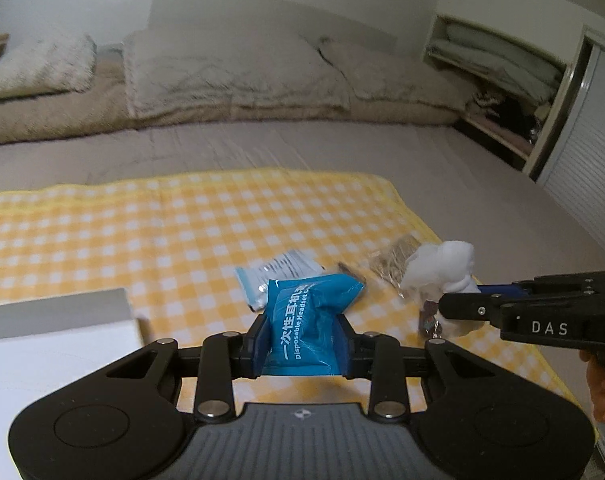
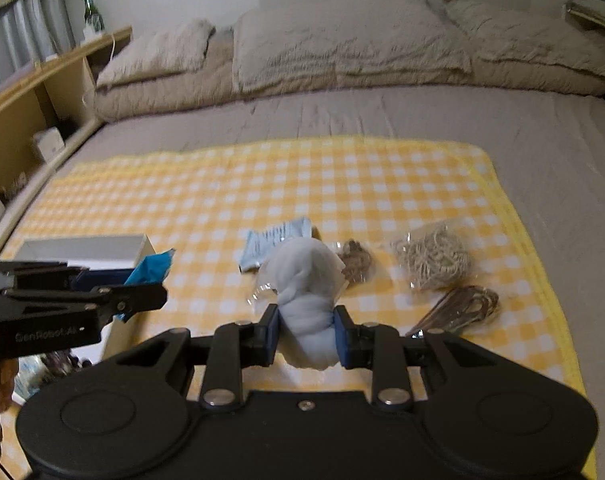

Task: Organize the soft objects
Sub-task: 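Carry the blue packet and white cotton with both tools into the box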

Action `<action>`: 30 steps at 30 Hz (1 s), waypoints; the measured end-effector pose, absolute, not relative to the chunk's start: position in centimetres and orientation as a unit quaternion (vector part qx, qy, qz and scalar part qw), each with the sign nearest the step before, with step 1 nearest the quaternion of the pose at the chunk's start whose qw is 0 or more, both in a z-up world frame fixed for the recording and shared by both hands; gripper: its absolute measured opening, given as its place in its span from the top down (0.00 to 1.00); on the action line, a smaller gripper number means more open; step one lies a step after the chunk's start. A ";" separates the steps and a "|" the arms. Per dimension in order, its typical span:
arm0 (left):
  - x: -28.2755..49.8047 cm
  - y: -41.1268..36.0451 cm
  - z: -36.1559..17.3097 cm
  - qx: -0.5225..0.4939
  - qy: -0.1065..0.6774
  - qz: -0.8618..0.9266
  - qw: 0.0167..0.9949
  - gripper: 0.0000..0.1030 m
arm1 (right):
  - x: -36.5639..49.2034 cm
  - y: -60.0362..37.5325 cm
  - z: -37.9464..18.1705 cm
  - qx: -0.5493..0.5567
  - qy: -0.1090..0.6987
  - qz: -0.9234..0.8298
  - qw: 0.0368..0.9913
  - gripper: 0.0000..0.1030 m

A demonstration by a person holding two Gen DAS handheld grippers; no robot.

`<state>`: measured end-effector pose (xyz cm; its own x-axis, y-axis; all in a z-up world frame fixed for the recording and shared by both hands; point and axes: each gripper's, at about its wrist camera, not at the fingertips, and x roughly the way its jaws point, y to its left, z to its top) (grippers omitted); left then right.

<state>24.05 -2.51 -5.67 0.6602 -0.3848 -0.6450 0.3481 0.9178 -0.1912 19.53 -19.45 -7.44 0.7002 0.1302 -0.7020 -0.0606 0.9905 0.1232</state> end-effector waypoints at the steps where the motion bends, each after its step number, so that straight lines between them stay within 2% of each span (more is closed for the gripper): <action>1: 23.8 -2.2 -5.3 -0.026 0.355 -0.198 0.913 0.66 | 19.4 -19.3 -7.1 0.048 0.378 0.050 0.923 0.72; 10: 21.7 1.5 -3.8 -0.037 0.333 -0.153 0.930 0.66 | 18.5 -17.1 -5.3 0.073 0.341 0.058 0.936 0.72; 18: 21.2 6.3 -3.3 -0.061 0.328 -0.106 0.937 0.66 | 19.5 -13.4 -5.3 0.066 0.348 0.069 0.933 0.72; 25: 21.7 9.4 -3.9 -0.068 0.347 -0.071 0.933 0.66 | 20.5 -9.9 -5.5 0.066 0.352 0.103 0.928 0.72; 30: 22.5 11.6 -5.7 -0.056 0.390 -0.045 0.918 0.66 | 21.4 -7.2 -5.8 0.068 0.360 0.132 0.921 0.72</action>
